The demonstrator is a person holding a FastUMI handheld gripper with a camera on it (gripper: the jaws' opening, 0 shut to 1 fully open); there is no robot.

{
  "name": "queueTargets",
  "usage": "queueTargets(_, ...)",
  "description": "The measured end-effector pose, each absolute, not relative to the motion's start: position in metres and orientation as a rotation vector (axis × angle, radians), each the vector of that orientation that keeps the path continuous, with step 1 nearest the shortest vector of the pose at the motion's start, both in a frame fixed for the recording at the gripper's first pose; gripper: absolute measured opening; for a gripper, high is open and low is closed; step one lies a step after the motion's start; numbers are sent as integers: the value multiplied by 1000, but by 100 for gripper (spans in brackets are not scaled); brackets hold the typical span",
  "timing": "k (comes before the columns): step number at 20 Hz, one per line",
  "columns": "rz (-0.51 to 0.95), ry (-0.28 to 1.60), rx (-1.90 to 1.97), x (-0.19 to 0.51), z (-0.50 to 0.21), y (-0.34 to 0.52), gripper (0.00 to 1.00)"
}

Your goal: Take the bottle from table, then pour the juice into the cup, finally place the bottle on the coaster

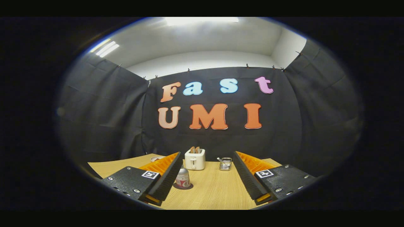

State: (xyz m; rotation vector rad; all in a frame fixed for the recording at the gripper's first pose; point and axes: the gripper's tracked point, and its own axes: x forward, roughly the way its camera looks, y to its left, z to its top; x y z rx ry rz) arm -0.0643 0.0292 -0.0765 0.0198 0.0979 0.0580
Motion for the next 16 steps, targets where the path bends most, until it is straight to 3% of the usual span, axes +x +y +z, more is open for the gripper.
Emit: queueTargets(16, 132, 10, -66, -54, -53, 87, 95)
